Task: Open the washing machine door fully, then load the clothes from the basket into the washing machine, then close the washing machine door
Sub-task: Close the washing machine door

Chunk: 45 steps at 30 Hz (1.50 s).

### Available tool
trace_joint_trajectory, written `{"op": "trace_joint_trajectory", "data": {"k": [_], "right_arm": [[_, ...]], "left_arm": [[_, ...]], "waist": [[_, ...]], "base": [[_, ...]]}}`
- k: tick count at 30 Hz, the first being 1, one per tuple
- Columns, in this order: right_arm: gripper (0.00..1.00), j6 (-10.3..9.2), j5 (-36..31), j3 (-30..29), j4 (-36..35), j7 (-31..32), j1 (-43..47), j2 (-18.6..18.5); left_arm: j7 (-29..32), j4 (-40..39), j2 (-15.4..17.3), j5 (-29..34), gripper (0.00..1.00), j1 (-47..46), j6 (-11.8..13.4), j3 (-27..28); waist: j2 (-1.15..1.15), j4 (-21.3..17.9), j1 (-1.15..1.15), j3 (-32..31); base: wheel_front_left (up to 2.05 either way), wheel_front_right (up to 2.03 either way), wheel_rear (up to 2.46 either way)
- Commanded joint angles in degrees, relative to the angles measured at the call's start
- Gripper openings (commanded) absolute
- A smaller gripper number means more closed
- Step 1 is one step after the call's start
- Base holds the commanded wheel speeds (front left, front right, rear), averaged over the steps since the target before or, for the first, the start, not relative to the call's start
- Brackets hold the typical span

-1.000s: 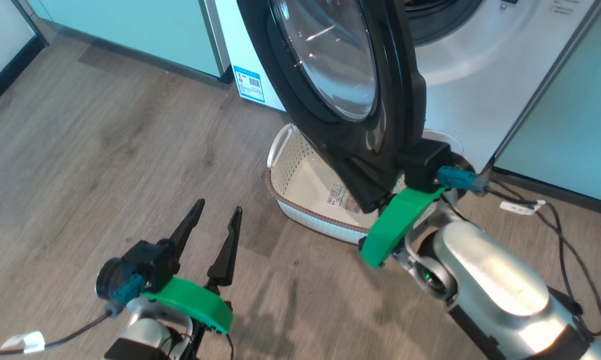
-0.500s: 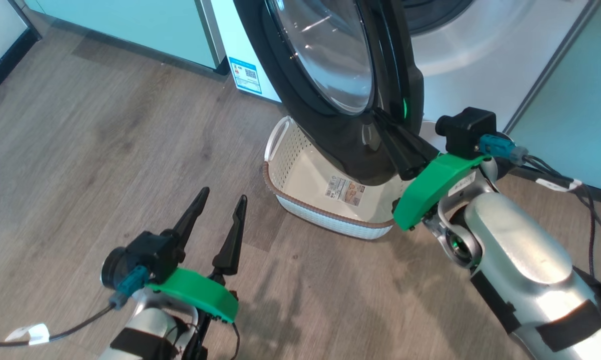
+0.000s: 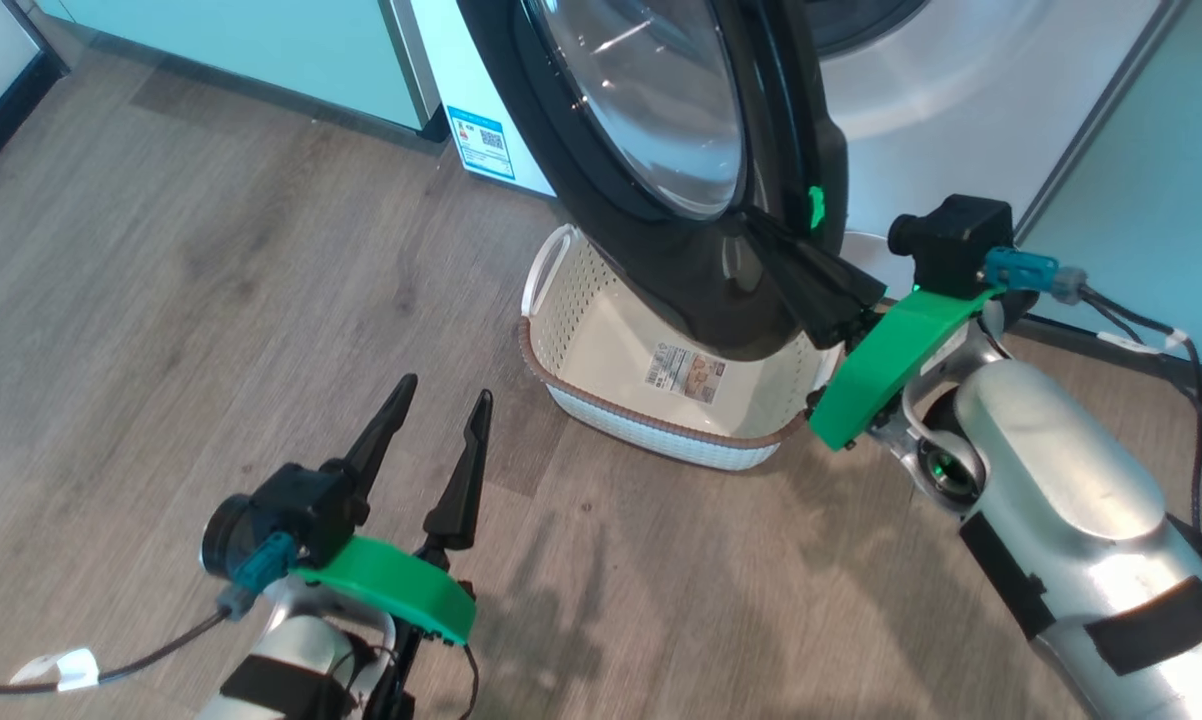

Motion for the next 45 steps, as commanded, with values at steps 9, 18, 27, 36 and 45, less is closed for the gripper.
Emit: {"op": "trace_joint_trajectory", "data": {"k": [9, 18, 27, 36, 45], "right_arm": [[0.0, -0.16, -2.61, -5.28, 1.82, -0.94, -4.75, 0.76], [0.0, -0.16, -5.81, -12.06, 5.16, -0.8, -8.0, -0.09], [0.0, -0.16, -8.18, -17.64, 8.46, -0.49, -12.43, -2.38], [0.0, -0.16, -10.89, -21.57, 11.67, 0.01, -19.61, -5.03], [0.0, -0.16, -12.86, -22.86, 16.42, -0.65, -28.55, -8.5]], "left_arm": [[-0.58, -1.56, 0.93, 0.99, 1.0, -4.0, -0.02, 1.46], [-0.72, -1.49, -0.18, 1.43, 1.0, -5.36, -0.3, 0.79], [-0.84, -1.18, -2.52, 1.6, 1.0, -7.37, -1.34, 0.87], [-0.85, -1.54, -5.87, 3.24, 1.0, -10.02, -3.91, 1.73], [-0.86, -0.68, -9.29, 5.05, 1.0, -12.16, -7.19, 3.33]], "waist": [[0.0, -0.17, 0.0, 1.22], [0.0, 0.21, 0.0, 3.09], [0.0, 1.68, 0.0, 5.89], [0.0, 3.98, 0.0, 10.6], [0.0, 6.78, 0.0, 15.18]], "base": [[0.0, 0.0, 0.0], [0.0, 0.0, 0.0], [0.0, 0.0, 0.0], [0.0, 0.0, 0.0], [0.0, 0.0, 0.0]]}}
